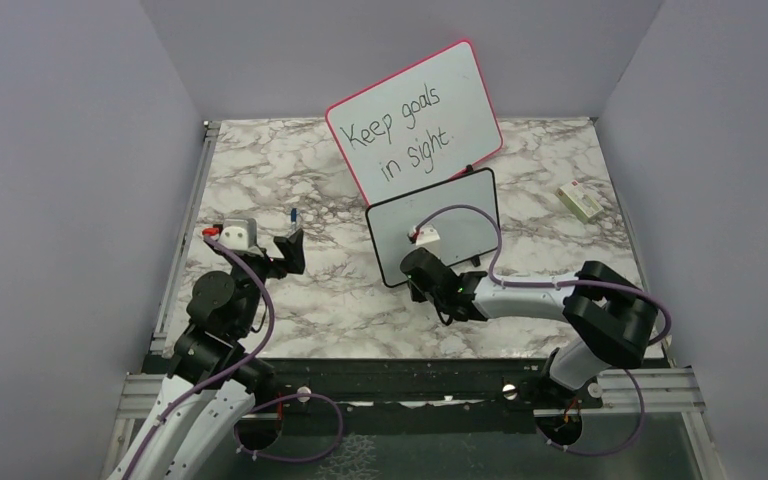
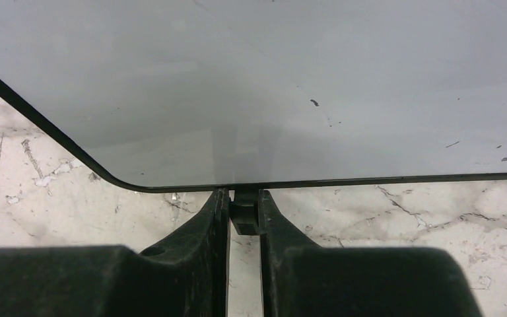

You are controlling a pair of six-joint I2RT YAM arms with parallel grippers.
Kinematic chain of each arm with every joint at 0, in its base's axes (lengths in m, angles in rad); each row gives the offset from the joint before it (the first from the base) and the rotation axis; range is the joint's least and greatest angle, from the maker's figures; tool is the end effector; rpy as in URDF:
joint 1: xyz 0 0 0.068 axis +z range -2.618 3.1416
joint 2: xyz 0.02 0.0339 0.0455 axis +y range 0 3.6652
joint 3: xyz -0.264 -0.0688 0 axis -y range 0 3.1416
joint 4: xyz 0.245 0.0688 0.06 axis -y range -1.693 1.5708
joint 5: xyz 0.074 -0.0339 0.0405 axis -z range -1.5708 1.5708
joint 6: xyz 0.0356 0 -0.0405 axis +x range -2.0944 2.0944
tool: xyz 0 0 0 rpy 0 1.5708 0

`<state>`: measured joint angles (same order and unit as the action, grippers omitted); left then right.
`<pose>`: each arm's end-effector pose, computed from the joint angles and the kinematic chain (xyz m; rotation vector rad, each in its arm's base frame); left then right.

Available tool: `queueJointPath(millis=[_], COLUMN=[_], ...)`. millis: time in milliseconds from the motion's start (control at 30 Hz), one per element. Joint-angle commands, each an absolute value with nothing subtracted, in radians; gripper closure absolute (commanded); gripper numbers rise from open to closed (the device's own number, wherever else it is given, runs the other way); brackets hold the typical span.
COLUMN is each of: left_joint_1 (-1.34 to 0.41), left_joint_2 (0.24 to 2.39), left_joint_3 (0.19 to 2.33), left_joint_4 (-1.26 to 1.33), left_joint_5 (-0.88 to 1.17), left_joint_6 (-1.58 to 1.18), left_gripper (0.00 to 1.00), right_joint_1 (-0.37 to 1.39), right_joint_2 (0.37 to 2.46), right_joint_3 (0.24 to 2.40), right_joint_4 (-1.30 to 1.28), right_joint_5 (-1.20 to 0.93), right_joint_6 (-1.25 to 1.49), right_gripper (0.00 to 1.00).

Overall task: Write a sentence on the whiteboard
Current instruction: Move the whiteboard stand to the center of the board.

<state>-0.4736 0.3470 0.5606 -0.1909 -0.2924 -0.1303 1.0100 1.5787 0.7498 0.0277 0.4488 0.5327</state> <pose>0.0995 -0.0394 0.3163 0.0344 1.5541 -0.2515 0.1757 0.2506 0.1612 -0.3341 2.2647 0.2705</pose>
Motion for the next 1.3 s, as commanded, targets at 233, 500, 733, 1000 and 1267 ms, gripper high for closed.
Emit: queueJointPath(millis=[233, 500, 733, 1000, 1267], left_joint_1=[-0.480, -0.478, -0.440, -0.224, -0.159], left_joint_2=[0.413, 0.568, 0.794, 1.172, 1.473], left_joint_3=[0.577, 0.625, 0.708, 0.850, 1.043], left_joint_4=[-0.222, -0.236, -0.273, -0.325, -0.428], left_joint_5=[-0.367, -0.404, -0.448, -0.202, -0.149], left_joint_6=[-0.160, -0.201, -0.223, -0.274, -0.263], left_gripper=[0.01, 0.01, 0.01, 0.09, 0.21], right_joint_1=[1.023, 1.022, 1.020, 1.020, 1.020], right_joint_2=[1.485, 1.304, 1.109, 0.935, 0.817], right_joint_3=[0.773, 0.758, 0.725, 0.662, 0.610], right_joint_4=[-0.093, -0.195, -0.293, -0.299, -0.312], right_joint_5=[0.494, 0.610, 0.744, 0.813, 0.876], right_joint_6=[0.597, 0.555, 0.505, 0.447, 0.407], right_gripper=[0.61, 0.41, 0.32, 0.29, 0.26])
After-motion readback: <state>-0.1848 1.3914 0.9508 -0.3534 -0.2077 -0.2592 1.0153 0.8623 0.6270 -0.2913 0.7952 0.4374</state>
